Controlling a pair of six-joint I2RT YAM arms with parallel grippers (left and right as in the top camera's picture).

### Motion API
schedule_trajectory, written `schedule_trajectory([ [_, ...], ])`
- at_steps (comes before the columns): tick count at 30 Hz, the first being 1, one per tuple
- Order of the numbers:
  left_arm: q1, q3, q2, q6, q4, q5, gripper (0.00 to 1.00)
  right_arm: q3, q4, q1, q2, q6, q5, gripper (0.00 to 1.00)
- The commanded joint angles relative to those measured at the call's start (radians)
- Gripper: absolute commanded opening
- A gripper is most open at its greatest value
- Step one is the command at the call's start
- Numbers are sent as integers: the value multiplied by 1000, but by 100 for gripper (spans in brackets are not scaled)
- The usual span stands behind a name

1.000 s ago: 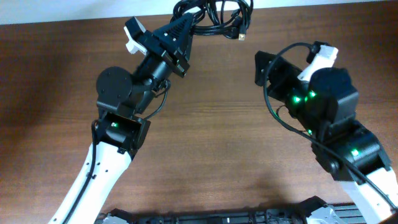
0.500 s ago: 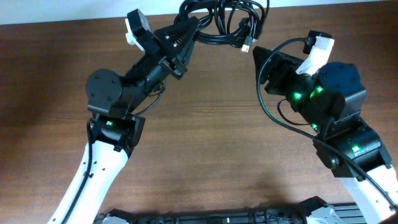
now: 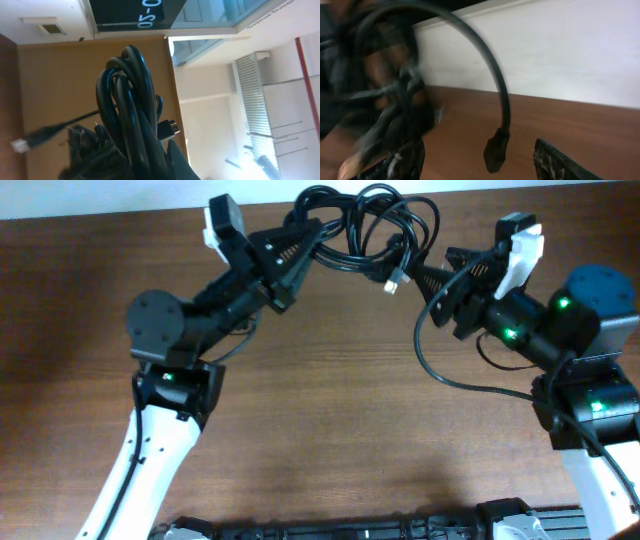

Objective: Untangle cables

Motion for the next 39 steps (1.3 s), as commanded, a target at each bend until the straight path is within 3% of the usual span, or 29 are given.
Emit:
schedule_trajectory([
  [1,70,15,-8,-2,48,112,0,2,0,-74,-4,-175,-331,67],
  [4,76,15,-8,-2,113,142,0,2,3,-107,-4,-227,-453,66],
  [11,53,15,-8,-1,112,171,0,2,56,-107,50,-245,-507,65],
  [16,37,15,-8,-1,111,171,0,2,114,-107,93,-214,-580,58],
  [19,37,15,-6,21,110,170,0,2,138,-107,92,-214,-616,39],
  [22,18,15,1,22,111,170,0,2,138,-107,92,-214,-616,37],
  [26,-10,15,27,21,111,163,0,2,138,-107,92,-214,-616,24],
  [27,-17,15,34,21,111,163,0,2,138,-107,92,-214,-616,8],
  [28,-16,15,36,21,111,161,0,2,138,-107,92,-214,-616,4],
  [33,-16,15,37,21,111,126,0,2,134,-107,93,-214,-614,4],
  [36,-16,15,37,20,117,113,0,2,77,-107,93,-214,-503,4],
  [39,-16,15,37,-10,138,110,0,2,-60,-107,93,-215,-214,4],
])
